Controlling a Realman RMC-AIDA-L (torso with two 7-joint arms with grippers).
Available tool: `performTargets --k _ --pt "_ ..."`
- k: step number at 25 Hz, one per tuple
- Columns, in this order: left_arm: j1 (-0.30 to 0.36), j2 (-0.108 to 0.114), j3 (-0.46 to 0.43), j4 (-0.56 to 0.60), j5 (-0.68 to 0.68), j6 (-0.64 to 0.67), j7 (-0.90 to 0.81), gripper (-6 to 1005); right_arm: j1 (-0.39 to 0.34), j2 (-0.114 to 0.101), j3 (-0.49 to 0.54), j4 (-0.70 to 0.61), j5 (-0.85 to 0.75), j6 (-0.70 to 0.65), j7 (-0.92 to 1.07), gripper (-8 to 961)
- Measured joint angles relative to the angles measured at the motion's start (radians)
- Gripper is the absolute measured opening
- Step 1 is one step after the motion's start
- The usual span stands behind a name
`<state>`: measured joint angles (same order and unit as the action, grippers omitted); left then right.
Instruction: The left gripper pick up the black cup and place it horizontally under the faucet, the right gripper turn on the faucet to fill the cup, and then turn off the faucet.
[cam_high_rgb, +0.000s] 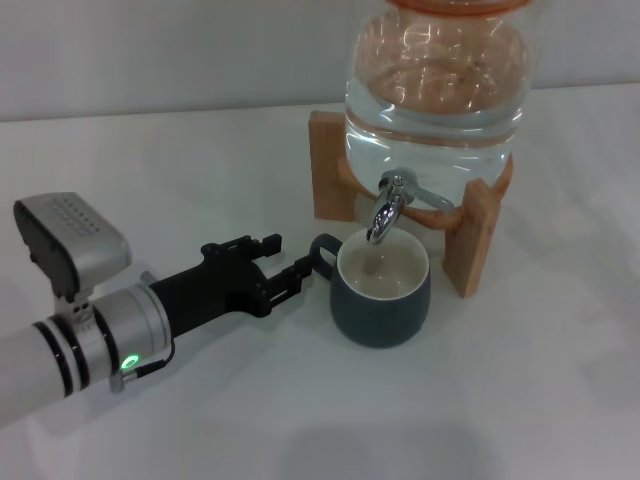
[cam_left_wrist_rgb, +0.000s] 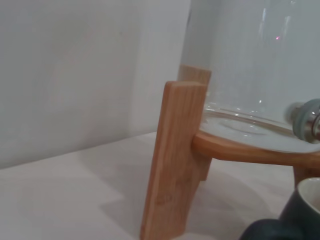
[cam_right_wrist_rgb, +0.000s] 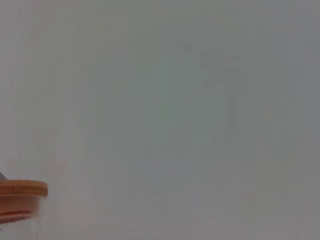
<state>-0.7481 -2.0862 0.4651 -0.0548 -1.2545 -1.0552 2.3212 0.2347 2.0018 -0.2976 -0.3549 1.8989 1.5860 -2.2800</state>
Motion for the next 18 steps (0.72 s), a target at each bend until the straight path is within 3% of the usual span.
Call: performTargets --k 6,12,18 --pt "0.062 0.003 0.0 0.071 0.045 -0.131 -0.025 538 -0.007 -0.008 -0.001 -0.031 -0.029 0.001 0.036 808" --pt "0.13 0.004 -0.003 0.171 0.071 -0.223 -0.087 537 -0.033 -0.002 -0.002 -0.184 -0.13 0.029 0.152 808" --pt "0.21 0.005 -0.01 0.244 -0.043 -0.246 -0.109 536 -0.038 -0.001 -0.051 -0.367 -0.247 0.106 0.331 808"
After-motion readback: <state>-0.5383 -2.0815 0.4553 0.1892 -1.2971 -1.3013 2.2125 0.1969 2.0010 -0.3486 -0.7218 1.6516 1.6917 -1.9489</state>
